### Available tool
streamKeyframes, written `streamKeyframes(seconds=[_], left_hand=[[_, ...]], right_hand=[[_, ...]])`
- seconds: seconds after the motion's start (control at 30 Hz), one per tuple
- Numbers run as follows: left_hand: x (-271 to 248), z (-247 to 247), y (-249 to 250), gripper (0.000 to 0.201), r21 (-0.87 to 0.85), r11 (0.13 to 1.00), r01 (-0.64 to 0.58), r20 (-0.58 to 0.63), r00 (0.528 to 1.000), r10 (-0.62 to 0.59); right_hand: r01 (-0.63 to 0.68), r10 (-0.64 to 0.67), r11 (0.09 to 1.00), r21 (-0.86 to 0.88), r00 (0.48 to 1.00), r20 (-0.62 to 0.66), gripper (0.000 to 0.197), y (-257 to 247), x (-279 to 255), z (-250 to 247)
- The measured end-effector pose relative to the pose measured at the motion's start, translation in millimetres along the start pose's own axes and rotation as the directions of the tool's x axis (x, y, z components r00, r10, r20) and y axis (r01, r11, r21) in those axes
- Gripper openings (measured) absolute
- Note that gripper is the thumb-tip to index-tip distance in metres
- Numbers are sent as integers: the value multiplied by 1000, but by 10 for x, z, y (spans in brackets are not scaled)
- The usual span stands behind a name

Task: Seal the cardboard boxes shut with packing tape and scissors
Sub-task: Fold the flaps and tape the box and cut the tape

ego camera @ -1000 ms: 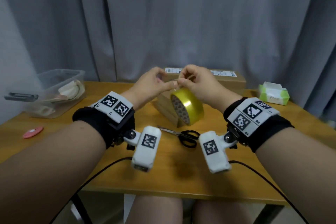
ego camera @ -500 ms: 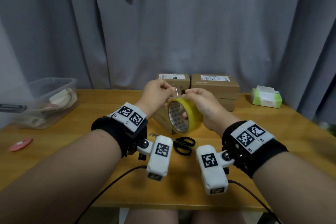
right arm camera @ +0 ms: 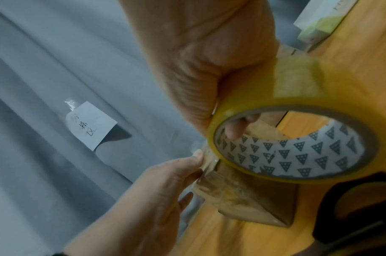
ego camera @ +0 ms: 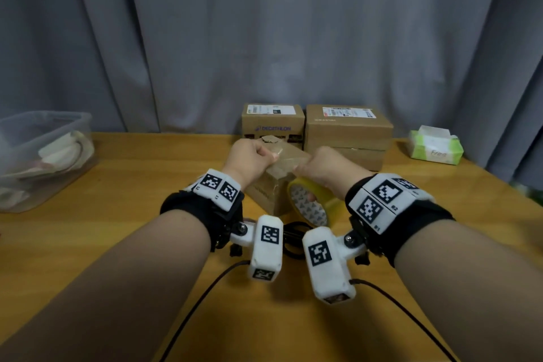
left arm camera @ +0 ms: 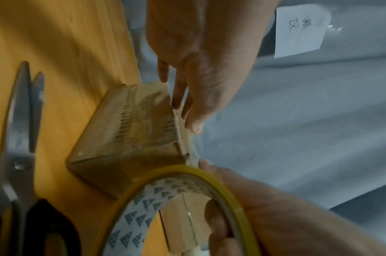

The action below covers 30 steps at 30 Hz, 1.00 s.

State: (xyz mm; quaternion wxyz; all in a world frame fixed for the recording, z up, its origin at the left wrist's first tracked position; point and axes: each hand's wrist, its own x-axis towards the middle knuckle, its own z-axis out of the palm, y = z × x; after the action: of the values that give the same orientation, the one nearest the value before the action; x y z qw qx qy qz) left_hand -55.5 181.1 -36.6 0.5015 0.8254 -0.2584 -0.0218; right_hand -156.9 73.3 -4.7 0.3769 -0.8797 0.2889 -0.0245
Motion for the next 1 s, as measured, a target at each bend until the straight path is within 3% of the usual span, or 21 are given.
streamKeyframes(seconds=[0.2, 0.43, 0.7, 0.8, 1.0], left_hand=[[33, -61, -59, 20, 159, 985, -66, 2, 998, 66], [49, -142, -114, 24, 306, 944, -124, 19, 992, 124], [49, -98, -73, 24, 347, 929, -127, 2, 991, 135], [57, -81, -68, 27, 383, 916, -117, 1, 992, 127], [69, -54, -91, 21, 416, 898, -141, -8, 987, 159]], right_hand=[[-29, 31, 995, -91, 999, 23, 32, -88, 39, 69], [31, -27, 994, -107, 999, 34, 32, -152, 58, 112], [-17, 19, 976, -218, 1000, 9, 21, -197, 123, 44], [-41, 47, 954, -297, 999, 13, 29, -201, 150, 34], [-47, 48, 962, -269, 999, -1, 34, -196, 153, 65]])
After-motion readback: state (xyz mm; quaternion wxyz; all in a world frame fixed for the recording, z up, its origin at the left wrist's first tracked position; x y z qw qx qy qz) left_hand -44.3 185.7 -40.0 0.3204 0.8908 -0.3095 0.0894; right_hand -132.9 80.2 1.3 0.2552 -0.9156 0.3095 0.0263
